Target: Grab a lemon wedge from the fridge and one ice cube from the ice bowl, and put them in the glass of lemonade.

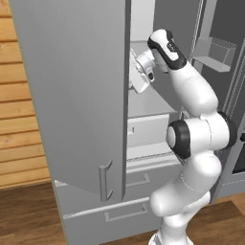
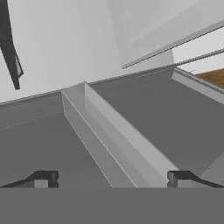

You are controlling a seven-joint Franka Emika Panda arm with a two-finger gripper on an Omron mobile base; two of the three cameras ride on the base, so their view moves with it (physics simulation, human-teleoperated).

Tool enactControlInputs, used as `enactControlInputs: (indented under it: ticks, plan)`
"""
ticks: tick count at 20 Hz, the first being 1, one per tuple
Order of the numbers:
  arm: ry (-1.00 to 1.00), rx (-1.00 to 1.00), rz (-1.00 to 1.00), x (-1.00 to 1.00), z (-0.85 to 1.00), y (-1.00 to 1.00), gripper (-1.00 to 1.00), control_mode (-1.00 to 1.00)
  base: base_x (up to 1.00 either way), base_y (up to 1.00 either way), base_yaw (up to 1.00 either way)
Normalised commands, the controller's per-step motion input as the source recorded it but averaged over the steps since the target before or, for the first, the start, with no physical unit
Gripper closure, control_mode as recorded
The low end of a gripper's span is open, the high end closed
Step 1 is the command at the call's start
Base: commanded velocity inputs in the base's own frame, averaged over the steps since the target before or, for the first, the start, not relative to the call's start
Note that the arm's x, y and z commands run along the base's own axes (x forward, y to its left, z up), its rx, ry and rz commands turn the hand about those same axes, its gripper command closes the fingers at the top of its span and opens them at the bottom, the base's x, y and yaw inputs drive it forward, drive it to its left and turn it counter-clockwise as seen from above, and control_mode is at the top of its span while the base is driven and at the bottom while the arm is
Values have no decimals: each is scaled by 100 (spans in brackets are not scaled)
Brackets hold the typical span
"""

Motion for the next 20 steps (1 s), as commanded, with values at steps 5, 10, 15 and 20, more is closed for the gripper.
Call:
enactControlInputs:
  ticks: [5, 10, 15, 20]
  plan:
    - [5, 0, 1, -22, 0, 74, -100, -100, 0, 0, 0]
    - [0, 0, 6, -80, 0, 93, -100, -100, 0, 0, 0]
    - [0, 0, 2, -99, 0, 98, -100, -100, 0, 0, 0]
    - [0, 0, 0, -83, 0, 100, -100, -100, 0, 0, 0]
